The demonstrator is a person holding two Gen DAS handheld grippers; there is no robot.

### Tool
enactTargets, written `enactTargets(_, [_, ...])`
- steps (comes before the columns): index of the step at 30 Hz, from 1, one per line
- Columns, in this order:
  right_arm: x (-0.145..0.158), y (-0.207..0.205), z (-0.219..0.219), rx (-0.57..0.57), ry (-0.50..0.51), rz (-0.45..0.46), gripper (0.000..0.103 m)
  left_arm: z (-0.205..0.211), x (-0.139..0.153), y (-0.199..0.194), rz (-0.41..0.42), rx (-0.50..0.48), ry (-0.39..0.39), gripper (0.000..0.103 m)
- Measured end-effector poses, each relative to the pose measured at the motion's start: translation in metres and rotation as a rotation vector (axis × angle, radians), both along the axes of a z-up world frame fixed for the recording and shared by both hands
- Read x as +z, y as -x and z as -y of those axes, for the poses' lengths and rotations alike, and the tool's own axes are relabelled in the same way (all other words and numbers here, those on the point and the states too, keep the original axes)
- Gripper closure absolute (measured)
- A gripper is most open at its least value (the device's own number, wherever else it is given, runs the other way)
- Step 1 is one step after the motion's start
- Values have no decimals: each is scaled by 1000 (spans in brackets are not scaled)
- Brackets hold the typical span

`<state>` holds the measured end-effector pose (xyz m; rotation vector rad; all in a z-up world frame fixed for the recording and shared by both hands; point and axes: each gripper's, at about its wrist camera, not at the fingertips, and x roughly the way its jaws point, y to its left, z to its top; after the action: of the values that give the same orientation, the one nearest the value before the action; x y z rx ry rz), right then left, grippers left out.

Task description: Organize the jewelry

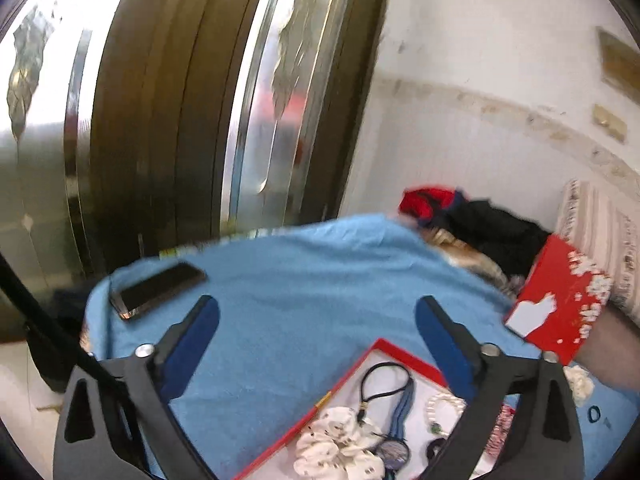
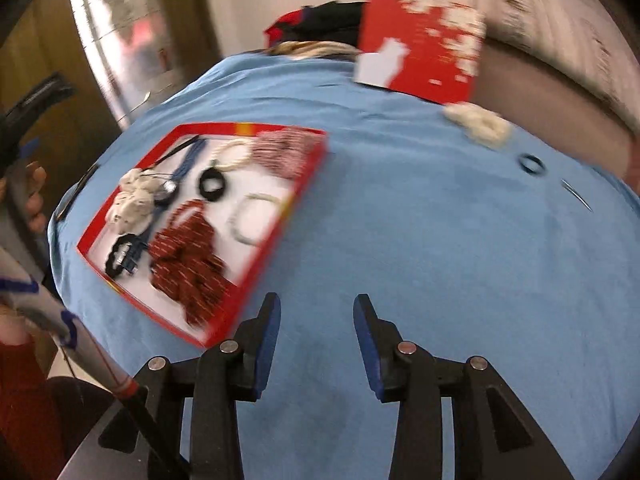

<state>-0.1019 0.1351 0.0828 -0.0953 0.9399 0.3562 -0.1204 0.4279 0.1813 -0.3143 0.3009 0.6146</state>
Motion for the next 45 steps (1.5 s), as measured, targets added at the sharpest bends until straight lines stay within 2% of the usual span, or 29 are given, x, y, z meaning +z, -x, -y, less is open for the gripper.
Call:
enactTargets(4, [14,24,32,-59,29,74,58,35,17,43,8,-58,-25,0])
enactTargets(8, [27,43,42,-62,13,115,56,62,15,88,-17,-57,-5,0])
enactTargets(10, [29,48,40,-48,1,129,55,71,10,103,-76,-53,-3,0])
enactTargets(13, [33,59,34,-18,-10,149,51,84,2,115,-174,-98,-1,0])
enactTargets(15, [32,63,31,-5,-13,156,49,94,-3,121,-210,-138,0,0])
enactTargets(23, [27,77,30,14,15,163,48,142,-21,116,-327,-240,-14,0])
enactTargets(29, [26,76,35,-5,18,152,46,156,-36,110,-392,-294,68,0])
enactTargets(34, [21,76,32,-1,31,140,46,163,-49,105,-469,-302,63,0])
enactTargets(45, [11,76,18,13,76,126,43,166,-63,106,-504,-319,51,0])
